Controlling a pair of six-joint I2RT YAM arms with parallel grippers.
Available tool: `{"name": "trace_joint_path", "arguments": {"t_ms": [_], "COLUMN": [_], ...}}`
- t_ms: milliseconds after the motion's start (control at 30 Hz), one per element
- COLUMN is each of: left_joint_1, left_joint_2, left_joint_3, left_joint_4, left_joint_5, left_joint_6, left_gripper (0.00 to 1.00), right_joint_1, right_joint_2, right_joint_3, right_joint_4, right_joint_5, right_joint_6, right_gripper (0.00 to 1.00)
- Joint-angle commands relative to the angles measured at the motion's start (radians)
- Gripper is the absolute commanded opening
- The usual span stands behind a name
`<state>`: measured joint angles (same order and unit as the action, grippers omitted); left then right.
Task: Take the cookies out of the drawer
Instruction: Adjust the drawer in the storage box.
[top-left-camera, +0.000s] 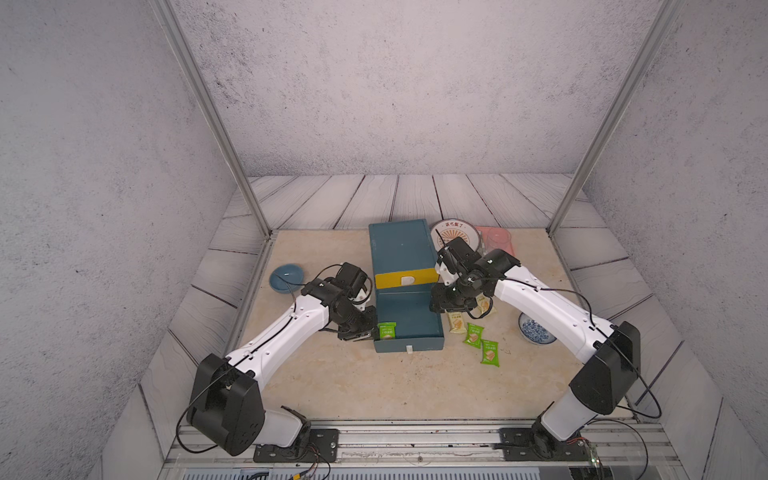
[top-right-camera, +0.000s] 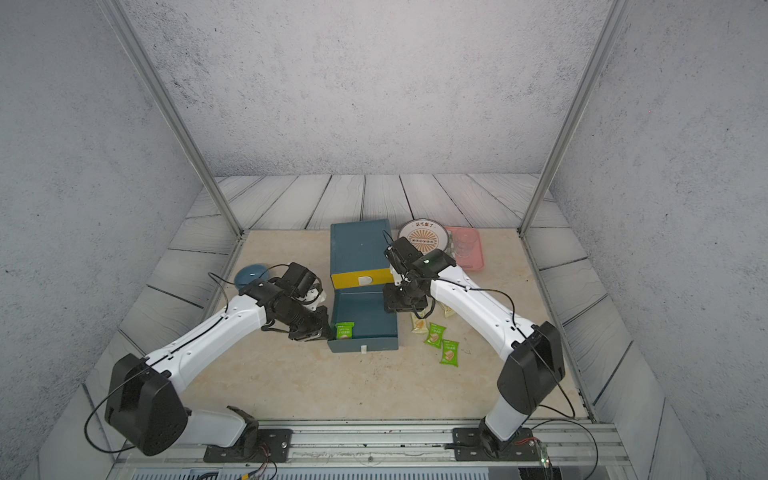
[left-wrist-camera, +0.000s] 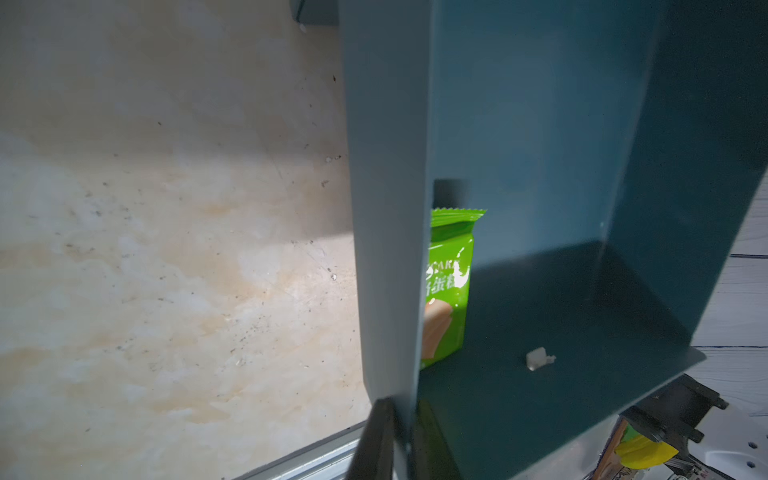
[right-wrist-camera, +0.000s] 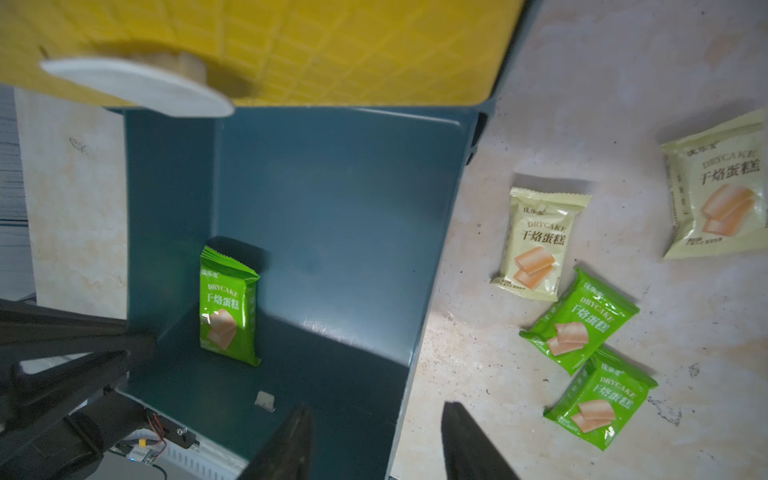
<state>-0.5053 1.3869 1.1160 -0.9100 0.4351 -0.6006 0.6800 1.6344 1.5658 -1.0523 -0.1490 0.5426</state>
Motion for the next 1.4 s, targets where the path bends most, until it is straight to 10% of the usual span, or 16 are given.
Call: {"name": "trace_joint_path", "arguments": {"t_ms": [0, 767, 1033, 1367], "left_joint_1": [0.014, 0.007, 0.008, 0.013], "left_joint_2": [-0.018, -0.034, -0.04, -0.097], "left_joint_3": [0.017, -0.106, -0.102, 0.051], "left_joint_4": [-0.006, 0.18, 0.189, 0.032], "left_joint_5": [0.014, 0.001, 0.0, -0.033], "left_joint_6": [-0.002, -0.093, -0.106, -0.064], "left_gripper": [0.13, 0.15, 0.18, 0.61], "right_joint_1": [0.007, 0.014, 0.014, 0.013], "right_joint_2": [0.014, 0.133, 0.169, 0.188], "right_joint_3": [-0.002, -0.021, -0.008, 0.047], "right_joint_4": [-0.037, 0.047, 0.069, 0.074], "right_joint_5": [-0.006, 0.115, 0.128, 0.144], "right_joint_6": [0.012, -0.047, -0.074, -0.115], "right_gripper": [0.54, 0.38, 0.03, 0.0]}}
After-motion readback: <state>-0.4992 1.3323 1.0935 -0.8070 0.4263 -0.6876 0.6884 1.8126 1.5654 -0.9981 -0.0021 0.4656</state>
